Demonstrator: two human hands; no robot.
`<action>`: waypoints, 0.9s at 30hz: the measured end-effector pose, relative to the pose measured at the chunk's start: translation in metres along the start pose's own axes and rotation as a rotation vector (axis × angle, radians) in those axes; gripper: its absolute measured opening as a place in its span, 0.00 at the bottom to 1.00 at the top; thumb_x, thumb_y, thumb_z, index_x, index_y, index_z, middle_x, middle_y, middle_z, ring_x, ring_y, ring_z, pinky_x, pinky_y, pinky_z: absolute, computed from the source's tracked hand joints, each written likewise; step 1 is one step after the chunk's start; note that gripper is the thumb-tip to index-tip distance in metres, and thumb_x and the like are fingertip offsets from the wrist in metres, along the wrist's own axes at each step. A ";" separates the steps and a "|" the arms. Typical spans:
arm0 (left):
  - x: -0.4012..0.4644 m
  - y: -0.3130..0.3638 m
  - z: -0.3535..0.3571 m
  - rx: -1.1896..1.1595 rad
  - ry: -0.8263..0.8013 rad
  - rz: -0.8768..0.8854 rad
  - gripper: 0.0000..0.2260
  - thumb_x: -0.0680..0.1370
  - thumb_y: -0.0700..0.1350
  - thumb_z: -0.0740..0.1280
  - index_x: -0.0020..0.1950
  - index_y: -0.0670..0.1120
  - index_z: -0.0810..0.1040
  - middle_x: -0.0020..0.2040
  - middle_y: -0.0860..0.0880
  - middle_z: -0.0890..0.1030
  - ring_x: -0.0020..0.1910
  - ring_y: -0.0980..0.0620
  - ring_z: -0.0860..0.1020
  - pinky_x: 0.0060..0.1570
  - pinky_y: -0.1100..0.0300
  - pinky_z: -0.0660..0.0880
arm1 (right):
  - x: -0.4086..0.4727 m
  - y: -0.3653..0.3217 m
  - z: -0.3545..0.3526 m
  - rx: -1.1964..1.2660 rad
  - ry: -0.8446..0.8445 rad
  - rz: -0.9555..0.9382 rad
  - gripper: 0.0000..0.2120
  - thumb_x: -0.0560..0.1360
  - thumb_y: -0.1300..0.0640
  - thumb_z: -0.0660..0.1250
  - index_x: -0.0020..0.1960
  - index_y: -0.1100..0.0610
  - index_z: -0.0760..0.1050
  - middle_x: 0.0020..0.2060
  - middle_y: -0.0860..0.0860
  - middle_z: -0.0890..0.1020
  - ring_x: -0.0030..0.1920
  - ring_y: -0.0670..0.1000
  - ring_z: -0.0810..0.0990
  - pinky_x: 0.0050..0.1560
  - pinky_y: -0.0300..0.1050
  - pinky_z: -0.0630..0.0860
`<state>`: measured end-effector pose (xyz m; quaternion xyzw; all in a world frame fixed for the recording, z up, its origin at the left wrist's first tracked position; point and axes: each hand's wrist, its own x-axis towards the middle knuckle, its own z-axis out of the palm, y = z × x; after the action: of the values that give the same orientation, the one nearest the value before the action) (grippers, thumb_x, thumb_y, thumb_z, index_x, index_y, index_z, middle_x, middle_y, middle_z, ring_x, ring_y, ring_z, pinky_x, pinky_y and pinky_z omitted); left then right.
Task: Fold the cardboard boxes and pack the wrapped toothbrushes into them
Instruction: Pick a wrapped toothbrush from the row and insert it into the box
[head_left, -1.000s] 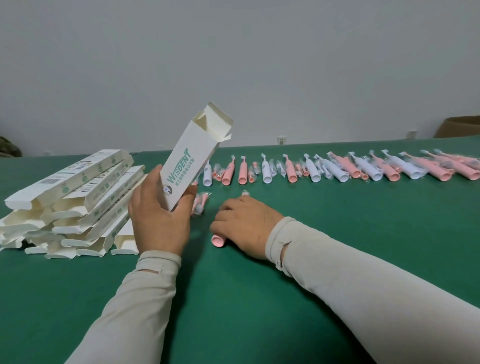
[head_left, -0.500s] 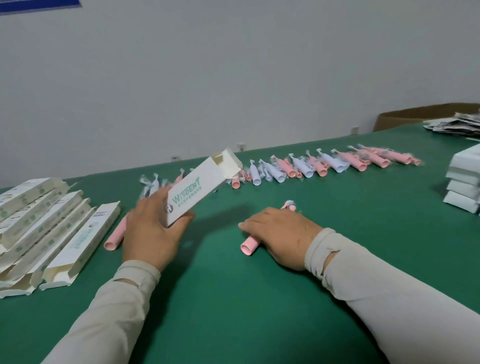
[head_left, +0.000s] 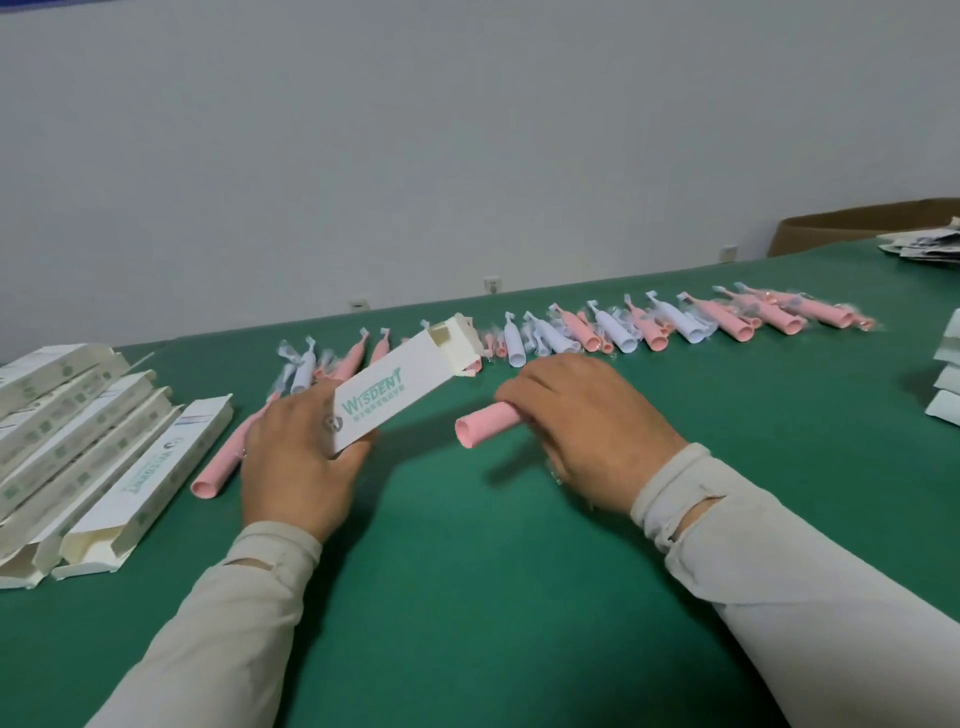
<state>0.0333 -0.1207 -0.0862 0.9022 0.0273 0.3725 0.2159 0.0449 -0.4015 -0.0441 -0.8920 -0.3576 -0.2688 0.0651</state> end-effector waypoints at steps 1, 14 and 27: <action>0.000 0.000 0.000 0.013 -0.020 0.013 0.25 0.69 0.45 0.79 0.64 0.49 0.78 0.57 0.44 0.81 0.57 0.41 0.74 0.60 0.45 0.68 | -0.002 0.004 -0.005 0.027 0.071 0.031 0.15 0.77 0.64 0.66 0.61 0.52 0.76 0.50 0.49 0.79 0.48 0.53 0.74 0.53 0.48 0.72; -0.003 0.007 0.001 -0.004 -0.139 0.078 0.28 0.69 0.46 0.79 0.68 0.52 0.76 0.65 0.47 0.76 0.65 0.42 0.71 0.67 0.46 0.65 | -0.012 0.016 -0.009 -0.001 -0.038 0.272 0.19 0.81 0.55 0.60 0.71 0.45 0.70 0.54 0.46 0.73 0.50 0.50 0.68 0.53 0.47 0.71; -0.009 0.012 0.003 -0.124 -0.150 0.082 0.26 0.69 0.47 0.79 0.64 0.56 0.77 0.58 0.57 0.77 0.59 0.50 0.71 0.58 0.58 0.61 | -0.007 0.007 -0.014 -0.098 0.088 0.349 0.29 0.72 0.32 0.58 0.61 0.51 0.77 0.55 0.50 0.79 0.56 0.54 0.75 0.59 0.52 0.69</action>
<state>0.0277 -0.1345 -0.0894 0.9128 -0.0489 0.3134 0.2572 0.0393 -0.4147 -0.0352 -0.9300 -0.1808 -0.3091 0.0829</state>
